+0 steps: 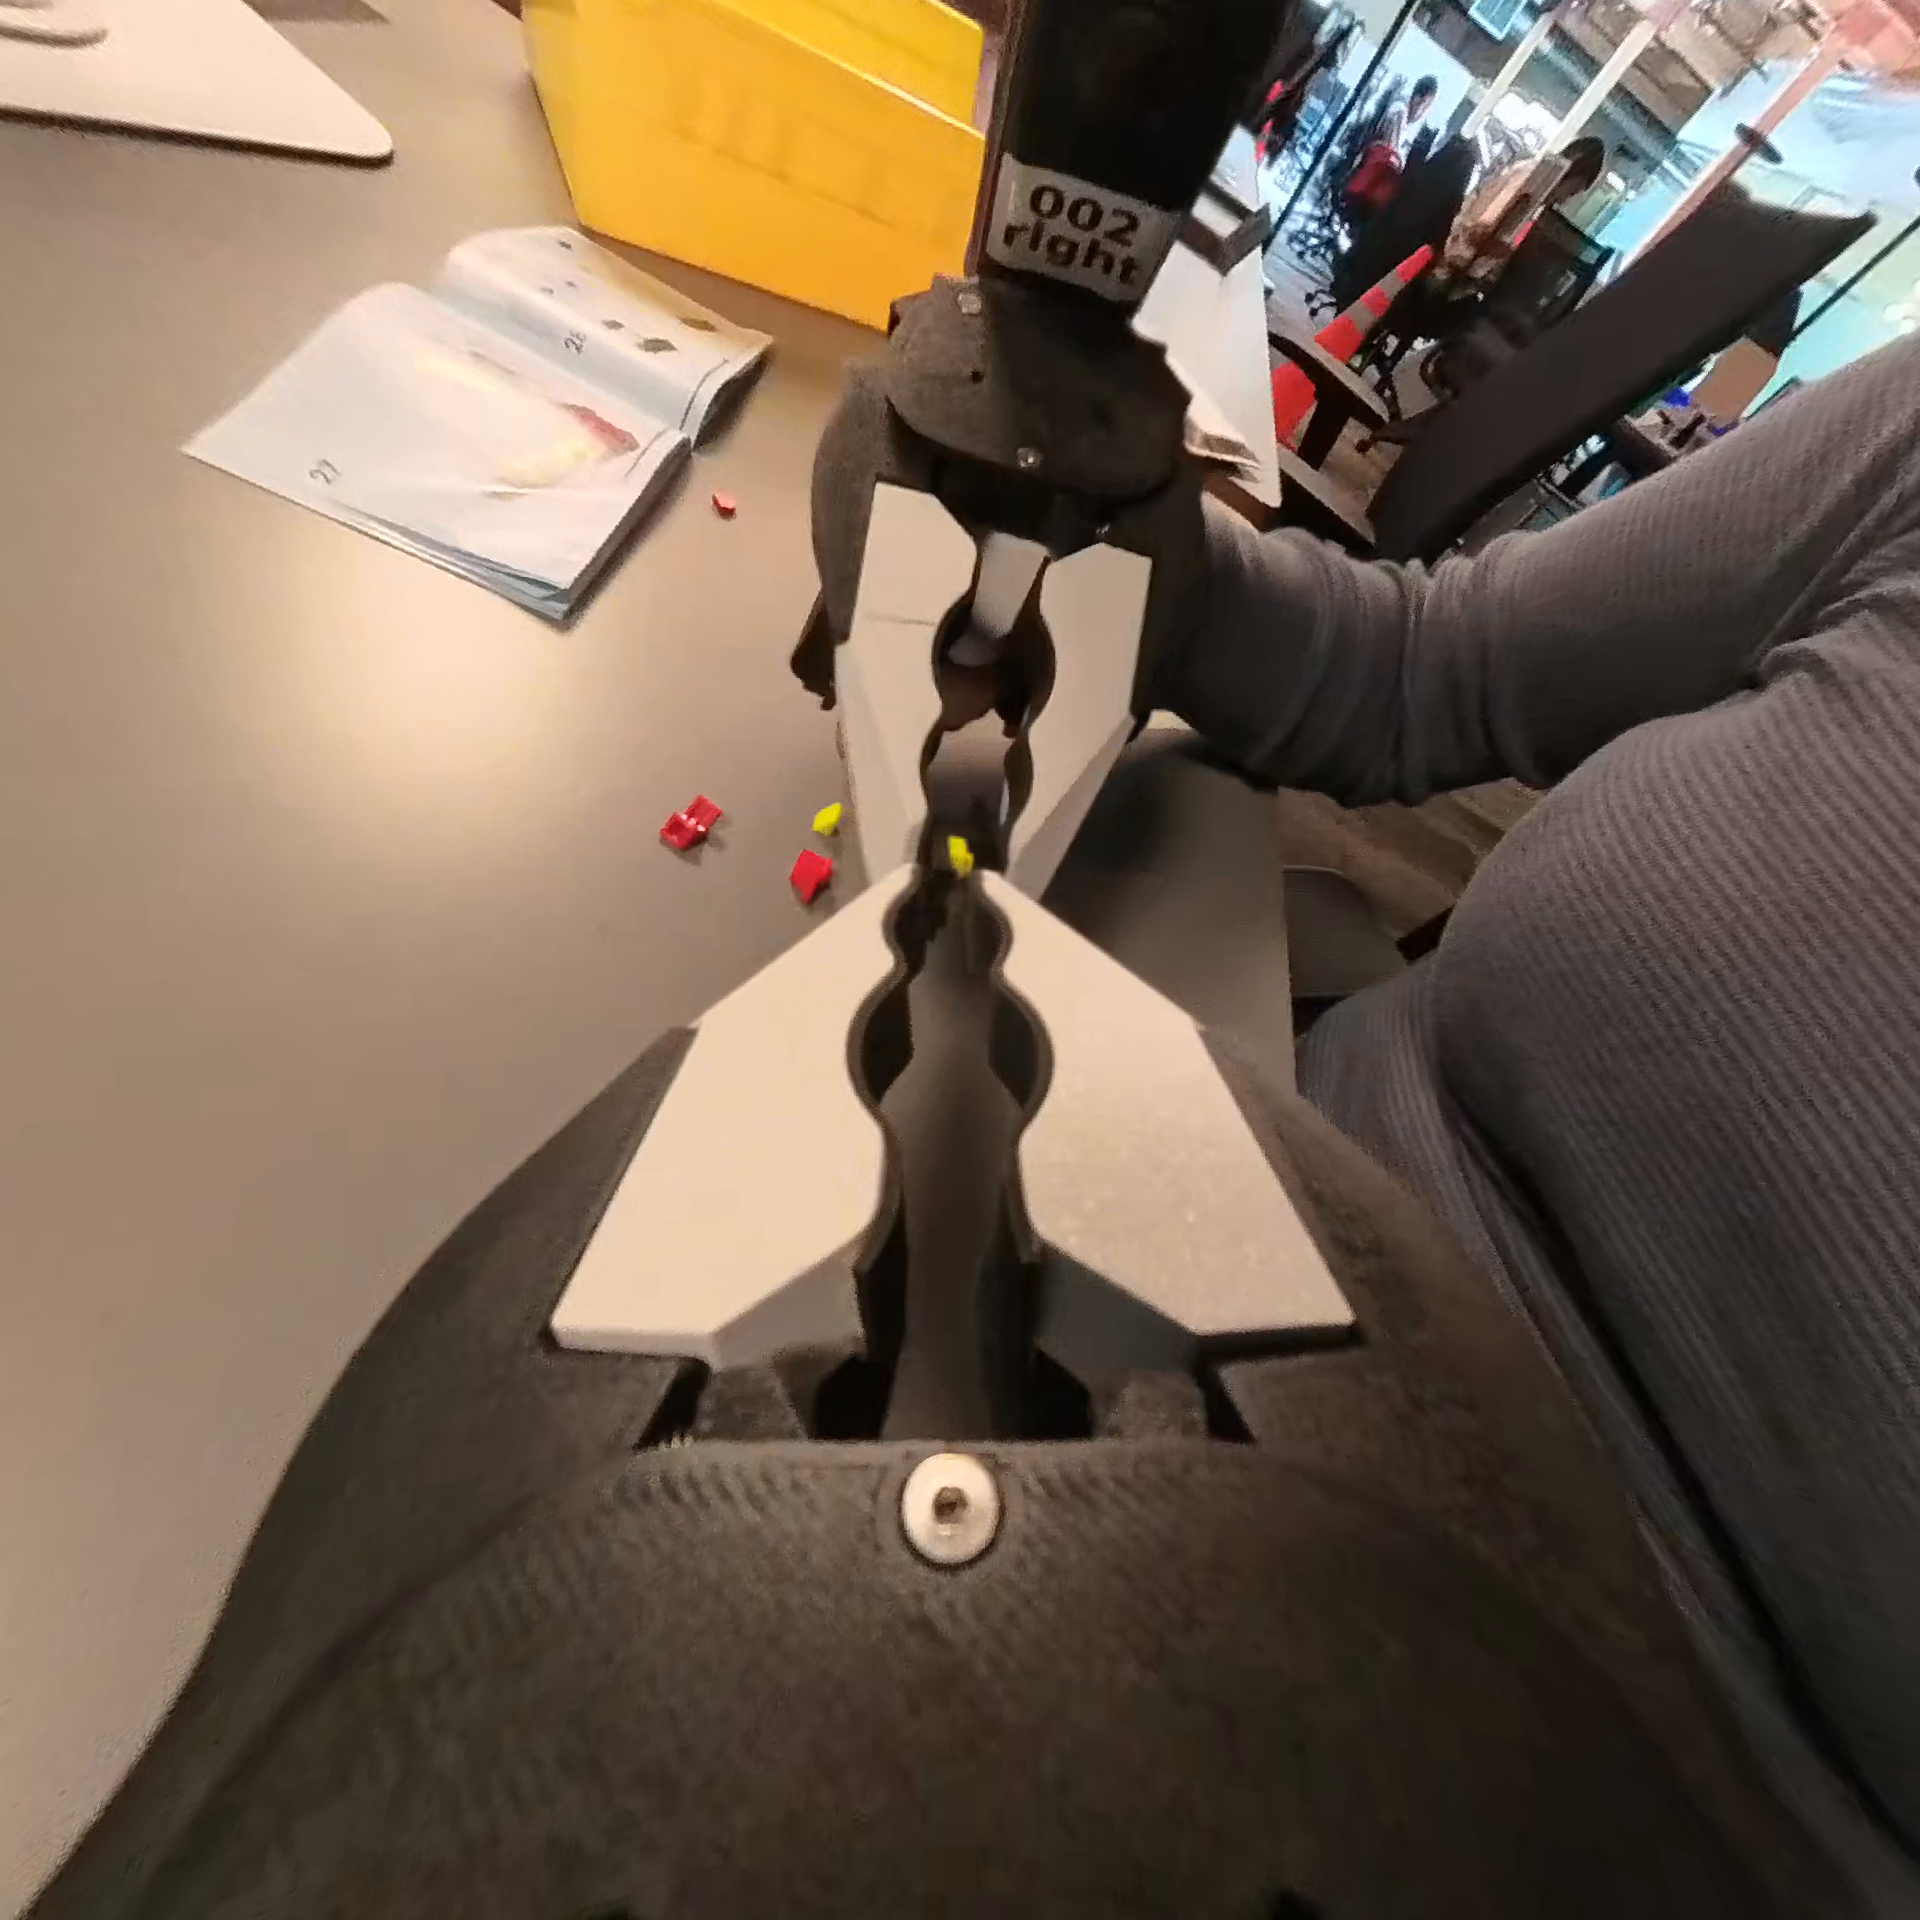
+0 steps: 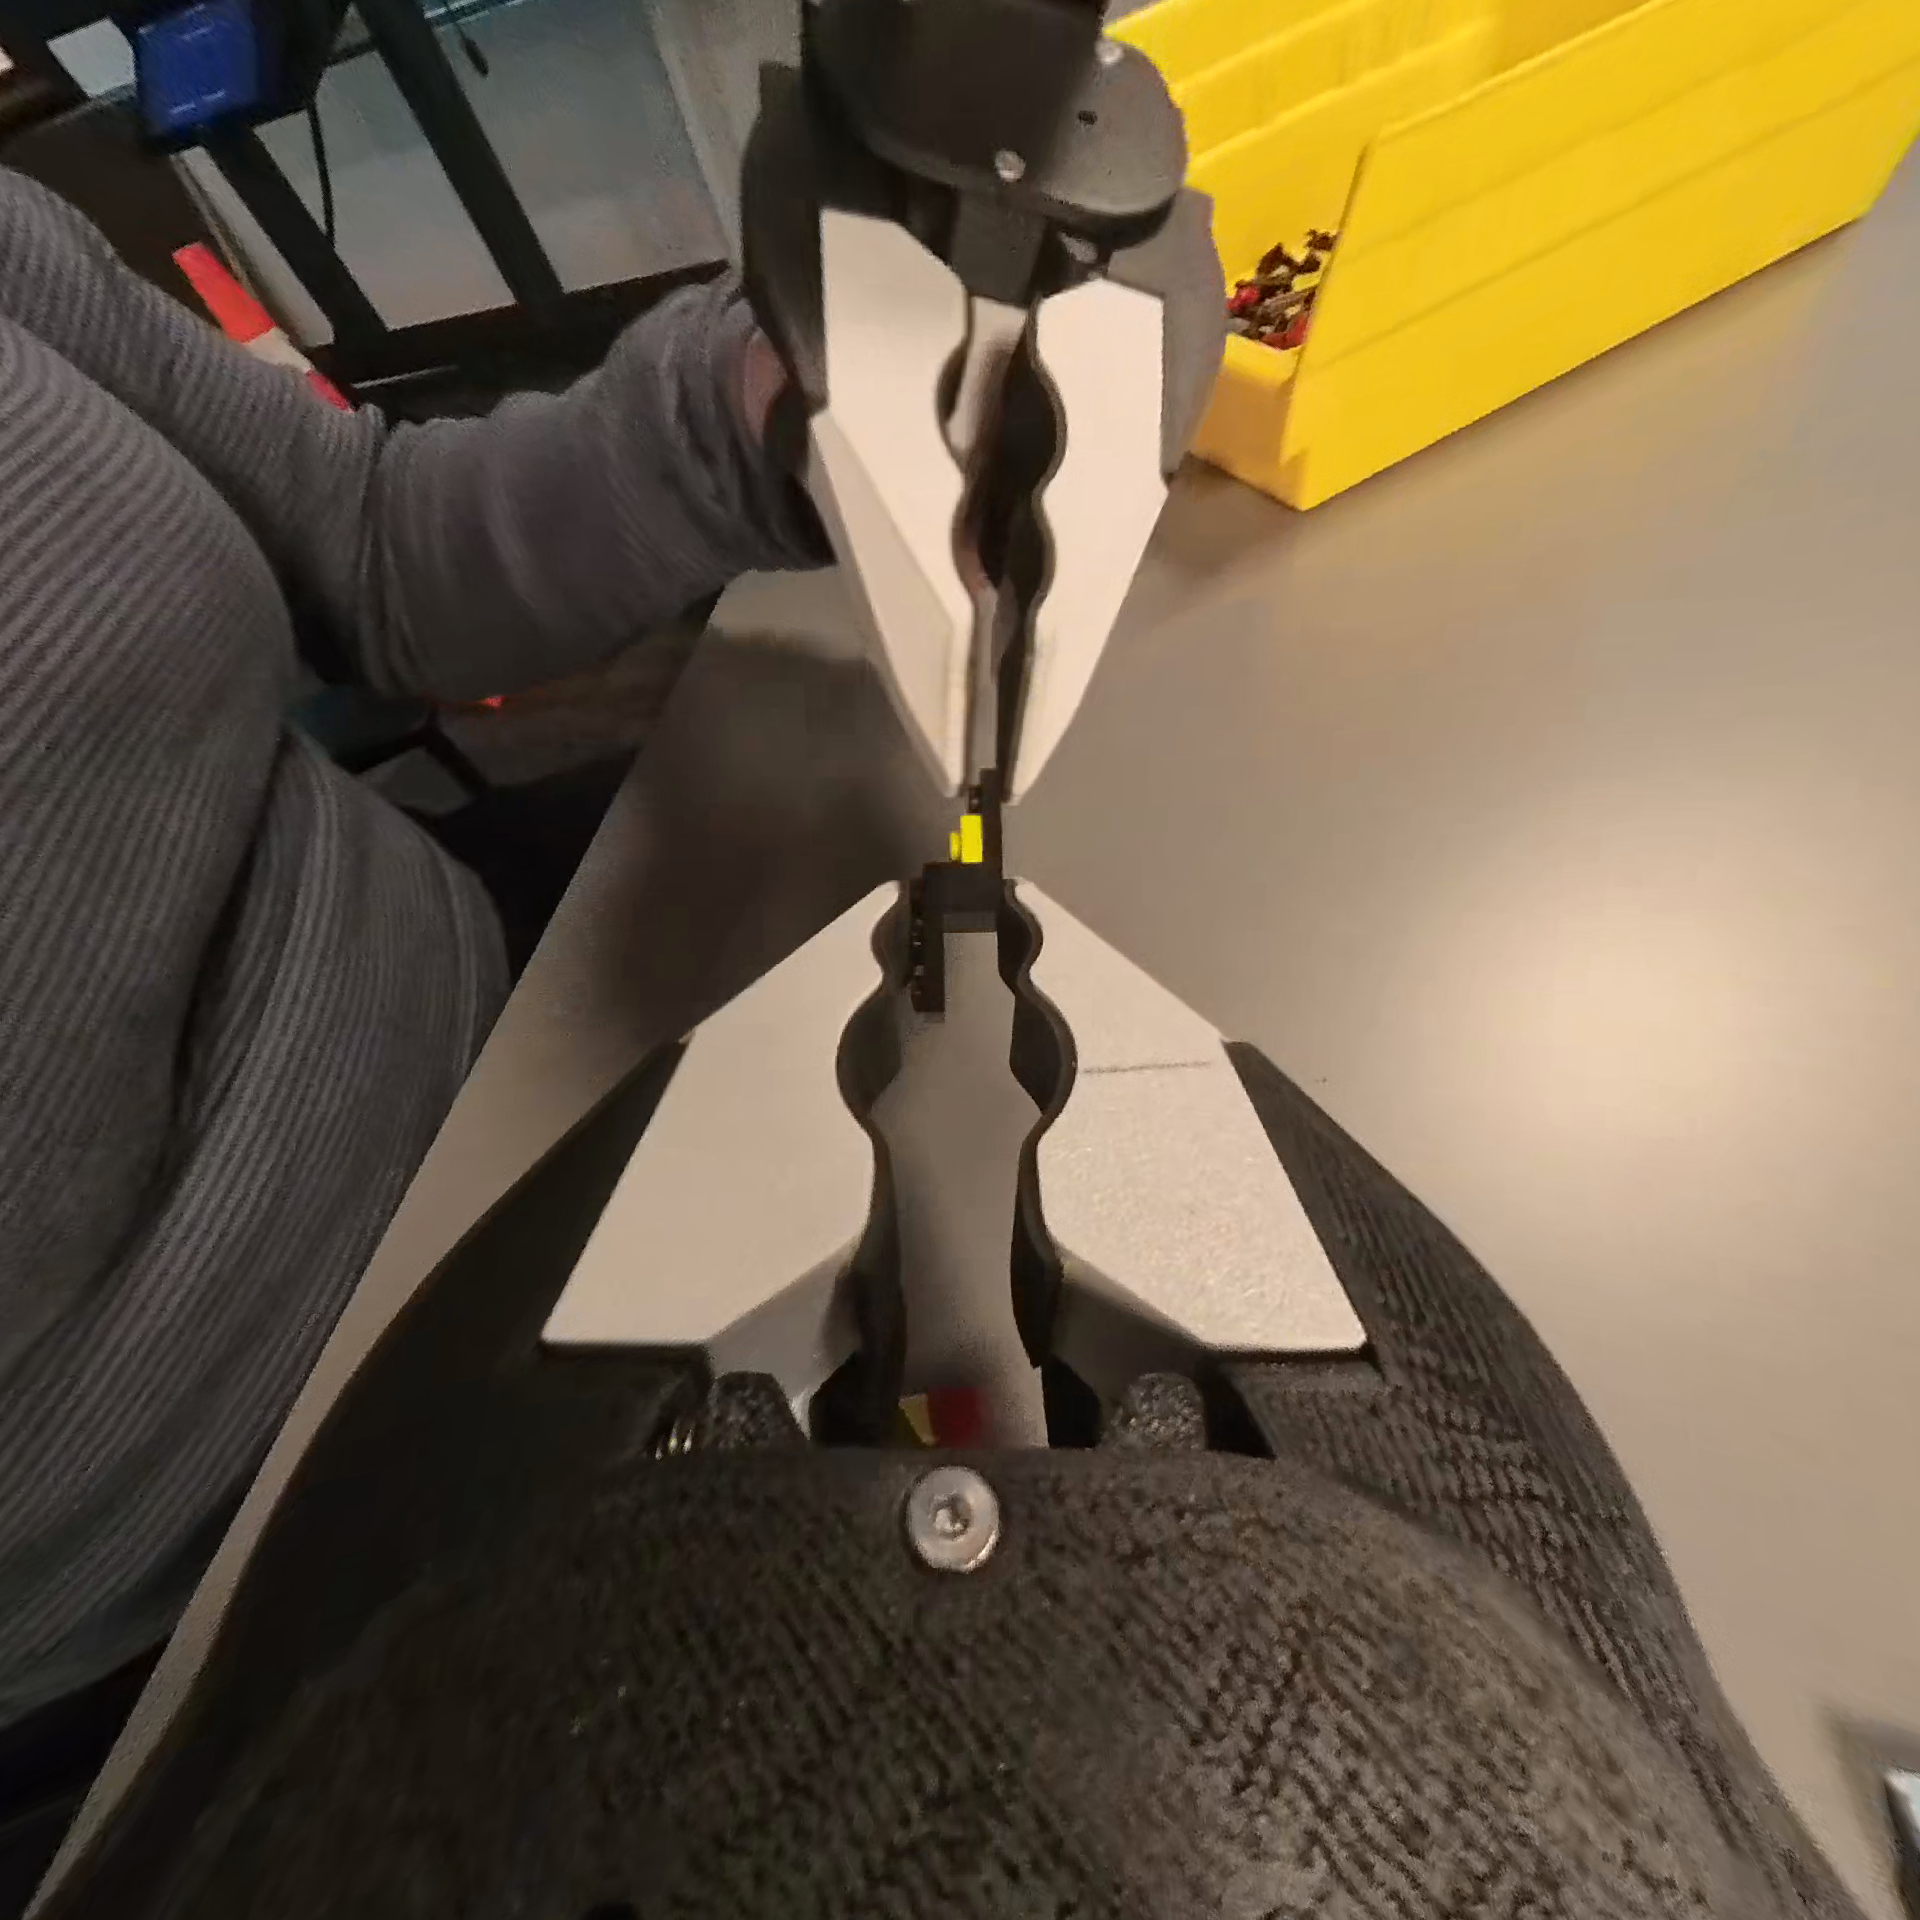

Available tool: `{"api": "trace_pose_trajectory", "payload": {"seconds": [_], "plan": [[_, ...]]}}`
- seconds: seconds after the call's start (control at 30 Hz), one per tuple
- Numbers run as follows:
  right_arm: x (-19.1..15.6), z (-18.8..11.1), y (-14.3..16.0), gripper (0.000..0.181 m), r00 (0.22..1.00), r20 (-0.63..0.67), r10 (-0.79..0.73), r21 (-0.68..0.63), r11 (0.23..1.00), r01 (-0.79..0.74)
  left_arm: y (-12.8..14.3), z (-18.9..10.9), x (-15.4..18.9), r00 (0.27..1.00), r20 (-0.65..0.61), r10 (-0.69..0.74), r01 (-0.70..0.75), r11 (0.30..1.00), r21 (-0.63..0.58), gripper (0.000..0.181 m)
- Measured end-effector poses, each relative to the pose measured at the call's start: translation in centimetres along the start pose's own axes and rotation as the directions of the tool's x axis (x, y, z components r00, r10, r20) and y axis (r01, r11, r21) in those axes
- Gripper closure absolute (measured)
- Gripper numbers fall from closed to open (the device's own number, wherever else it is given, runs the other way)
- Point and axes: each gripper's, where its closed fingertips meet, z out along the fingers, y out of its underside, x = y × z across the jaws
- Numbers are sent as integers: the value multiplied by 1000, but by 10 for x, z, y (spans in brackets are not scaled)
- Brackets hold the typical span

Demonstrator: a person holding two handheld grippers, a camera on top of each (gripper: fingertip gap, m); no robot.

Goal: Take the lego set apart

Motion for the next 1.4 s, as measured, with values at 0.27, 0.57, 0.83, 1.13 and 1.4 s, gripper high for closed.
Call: {"api": "trace_pose_trajectory", "payload": {"seconds": [0.27,0.57,0.83,1.13,1.4], "plan": [[4,1,2,168,1000,-7,-4,-18,1000,4,10,4,-6,1000,5,-14,14,1000,-27,176],[60,-5,-12,140,620,-543,-566,-343,824,452,8,-8,-59,903,117,-413,392,905,166,178],[71,12,4,167,466,-482,-742,-588,668,455,18,-1,-63,890,141,-433,418,900,120,178],[71,9,1,168,431,-470,-770,-609,637,473,10,2,-65,916,166,-365,340,927,159,177],[46,11,15,168,885,-305,-352,-211,931,298,24,10,-47,956,75,-283,275,956,101,178]]}}
